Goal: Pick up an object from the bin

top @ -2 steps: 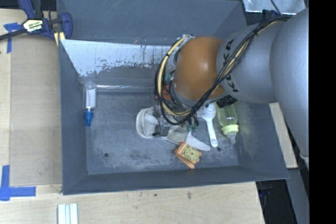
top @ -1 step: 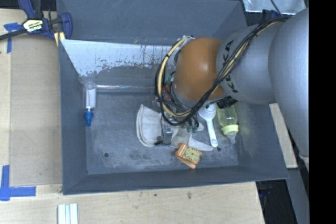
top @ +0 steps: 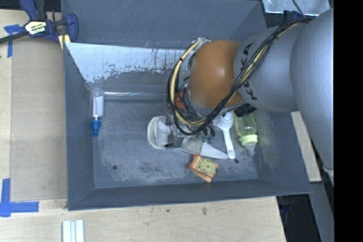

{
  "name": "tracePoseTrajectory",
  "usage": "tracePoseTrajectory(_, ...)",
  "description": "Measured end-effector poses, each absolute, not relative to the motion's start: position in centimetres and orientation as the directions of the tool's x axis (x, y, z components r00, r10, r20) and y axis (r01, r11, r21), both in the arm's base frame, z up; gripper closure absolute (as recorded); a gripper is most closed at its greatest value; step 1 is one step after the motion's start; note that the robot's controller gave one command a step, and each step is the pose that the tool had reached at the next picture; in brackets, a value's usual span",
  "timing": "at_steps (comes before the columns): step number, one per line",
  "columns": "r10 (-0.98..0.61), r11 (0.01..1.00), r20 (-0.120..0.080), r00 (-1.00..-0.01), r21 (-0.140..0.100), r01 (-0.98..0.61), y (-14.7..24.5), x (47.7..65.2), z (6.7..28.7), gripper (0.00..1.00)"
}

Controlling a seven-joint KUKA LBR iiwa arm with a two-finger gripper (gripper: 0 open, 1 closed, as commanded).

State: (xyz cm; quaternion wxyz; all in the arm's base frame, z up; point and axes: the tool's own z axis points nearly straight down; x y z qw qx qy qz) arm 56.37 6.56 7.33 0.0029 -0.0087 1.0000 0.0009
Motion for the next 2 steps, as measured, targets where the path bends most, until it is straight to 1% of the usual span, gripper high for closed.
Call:
tracePoseTrajectory(1, -0.017, 1.000, -0.006, -1.000, 0.002, -0.017, 6.6, 56.4, 7.3, 1.00)
tracePoseTrajectory(2, -0.032, 0.999, -0.003, -0.999, 0.000, -0.032, 4.5, 58.2, 21.5, 1.00)
